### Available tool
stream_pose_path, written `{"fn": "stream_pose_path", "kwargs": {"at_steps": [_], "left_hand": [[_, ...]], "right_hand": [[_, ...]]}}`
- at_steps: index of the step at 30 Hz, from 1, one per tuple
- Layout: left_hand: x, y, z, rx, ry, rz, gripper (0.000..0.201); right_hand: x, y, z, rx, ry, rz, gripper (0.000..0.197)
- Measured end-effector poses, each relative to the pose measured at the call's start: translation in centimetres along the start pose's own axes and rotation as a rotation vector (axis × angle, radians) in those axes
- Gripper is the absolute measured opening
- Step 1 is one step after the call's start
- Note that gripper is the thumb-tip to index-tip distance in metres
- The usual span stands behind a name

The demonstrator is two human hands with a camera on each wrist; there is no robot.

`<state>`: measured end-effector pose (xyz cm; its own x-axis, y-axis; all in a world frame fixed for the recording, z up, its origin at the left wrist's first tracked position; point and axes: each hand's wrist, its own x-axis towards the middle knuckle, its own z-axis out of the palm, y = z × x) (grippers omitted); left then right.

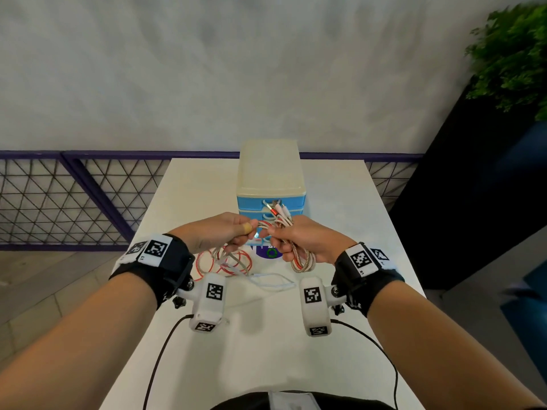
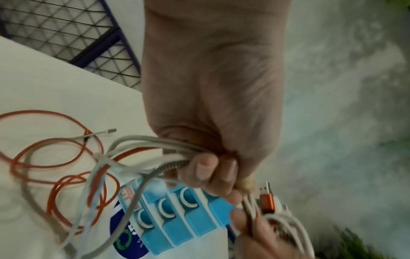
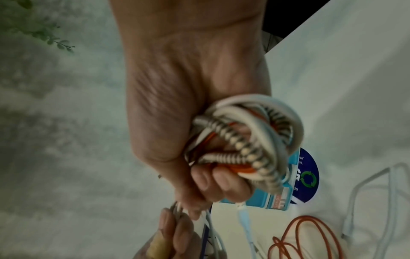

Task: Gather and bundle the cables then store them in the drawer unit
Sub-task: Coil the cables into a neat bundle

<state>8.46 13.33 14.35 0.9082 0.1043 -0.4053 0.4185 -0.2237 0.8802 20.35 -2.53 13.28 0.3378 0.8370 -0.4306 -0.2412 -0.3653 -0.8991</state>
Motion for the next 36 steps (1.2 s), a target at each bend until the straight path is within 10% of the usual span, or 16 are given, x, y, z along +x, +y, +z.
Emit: {"fn": "stream_pose_path", "kwargs": {"at_steps": [10,20,27,36], "left_hand": [[-1.2,0.6,0.6,-0.076,-0.117,-0.055,0.036],[-0.6,3.5,6.4,0.646,0.191,0.032,0.031],[0.4,4.9,8.0,0.996,0.154,0.009,0.026],[0.1,3.7,7.0,0.638,-0.078,-0.067,0.041]], "right_hand": [[0.9,0.2,-0.9,0.15,0.206,-0.084,0.02],[1.0,0.8,0.2,0.457,0.07,-0.028,0.064],[0.7,0.3,0.4,0.342,0.063,-0.026,0.031],[1.9,0.5,-0.7,0.257,0.301,-0.179,0.02]]}}
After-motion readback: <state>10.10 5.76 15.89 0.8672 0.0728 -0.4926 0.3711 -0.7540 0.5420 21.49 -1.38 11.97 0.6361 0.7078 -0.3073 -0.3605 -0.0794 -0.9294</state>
